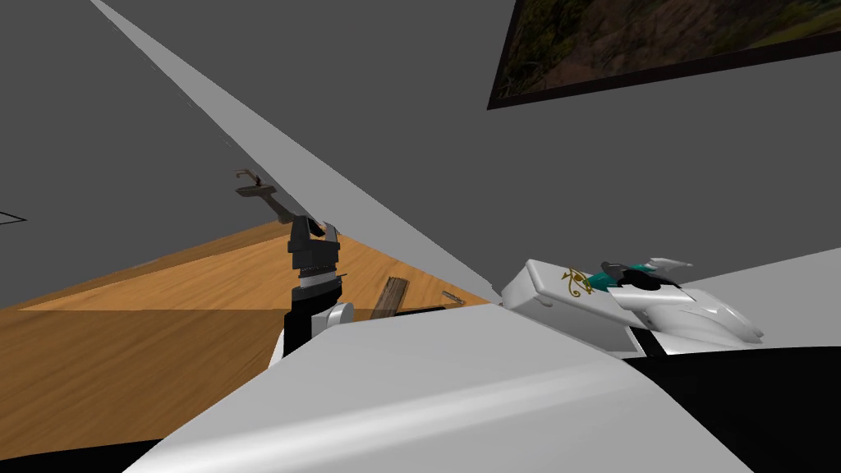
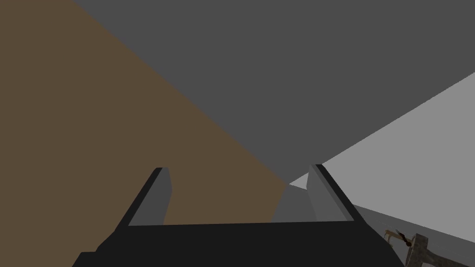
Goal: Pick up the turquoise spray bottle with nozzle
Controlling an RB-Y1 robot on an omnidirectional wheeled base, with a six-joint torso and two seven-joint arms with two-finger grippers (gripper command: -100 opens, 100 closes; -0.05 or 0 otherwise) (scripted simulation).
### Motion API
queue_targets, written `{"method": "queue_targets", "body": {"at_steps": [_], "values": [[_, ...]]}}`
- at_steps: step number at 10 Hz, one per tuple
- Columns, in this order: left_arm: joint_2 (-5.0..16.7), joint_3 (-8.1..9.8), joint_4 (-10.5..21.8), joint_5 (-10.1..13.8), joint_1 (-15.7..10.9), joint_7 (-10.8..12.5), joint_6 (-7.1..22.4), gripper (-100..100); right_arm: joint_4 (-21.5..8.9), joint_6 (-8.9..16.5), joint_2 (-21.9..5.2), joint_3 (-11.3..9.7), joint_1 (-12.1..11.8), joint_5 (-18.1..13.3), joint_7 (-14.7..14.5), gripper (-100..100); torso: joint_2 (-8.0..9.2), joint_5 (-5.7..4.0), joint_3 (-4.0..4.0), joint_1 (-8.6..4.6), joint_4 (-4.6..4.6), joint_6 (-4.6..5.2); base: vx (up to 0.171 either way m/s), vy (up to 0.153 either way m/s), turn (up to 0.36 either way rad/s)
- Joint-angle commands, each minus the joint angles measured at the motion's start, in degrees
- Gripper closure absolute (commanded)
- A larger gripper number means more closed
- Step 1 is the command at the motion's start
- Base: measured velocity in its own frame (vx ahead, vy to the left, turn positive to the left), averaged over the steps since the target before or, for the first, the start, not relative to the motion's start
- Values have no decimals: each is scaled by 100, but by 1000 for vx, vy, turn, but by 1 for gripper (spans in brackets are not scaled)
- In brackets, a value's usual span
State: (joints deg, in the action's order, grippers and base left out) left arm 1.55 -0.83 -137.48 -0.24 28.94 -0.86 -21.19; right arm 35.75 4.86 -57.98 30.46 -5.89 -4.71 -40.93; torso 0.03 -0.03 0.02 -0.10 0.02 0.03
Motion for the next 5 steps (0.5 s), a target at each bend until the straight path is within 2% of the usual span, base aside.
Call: {"method": "queue_targets", "body": {"at_steps": [1, 2, 3, 4, 5], "values": [[0, 0, 0, 0, 0, 0, 0, 0, 0, 0, 0, 0, 0, 0, 0, -100, 0, 0, 0, 0, 0, 0, 6, -6, 16], [0, 0, 0, 0, 0, 0, 0, 0, -15, 24, -8, -4, 11, -3, -14, 0, 1, -1, 1, -1, 0, 3, 0, 0, 0], [0, 0, 0, 0, 0, 0, 0, 0, -88, 57, 12, -290, 288, -281, 274, -100, 3, -1, 2, 0, 1, 3, 4, -21, -152], [0, 1, 0, 0, 1, 0, 0, 0, -88, 57, 12, -290, 288, -281, 286, -100, 1, -3, 1, -6, 0, 5, 5, -18, -106], [0, 0, 0, 0, 0, 0, 0, 0, -162, 92, 30, -571, 566, -521, 514, -100, 2, -3, 1, -6, 0, 4, -1, -25, -179]]}}
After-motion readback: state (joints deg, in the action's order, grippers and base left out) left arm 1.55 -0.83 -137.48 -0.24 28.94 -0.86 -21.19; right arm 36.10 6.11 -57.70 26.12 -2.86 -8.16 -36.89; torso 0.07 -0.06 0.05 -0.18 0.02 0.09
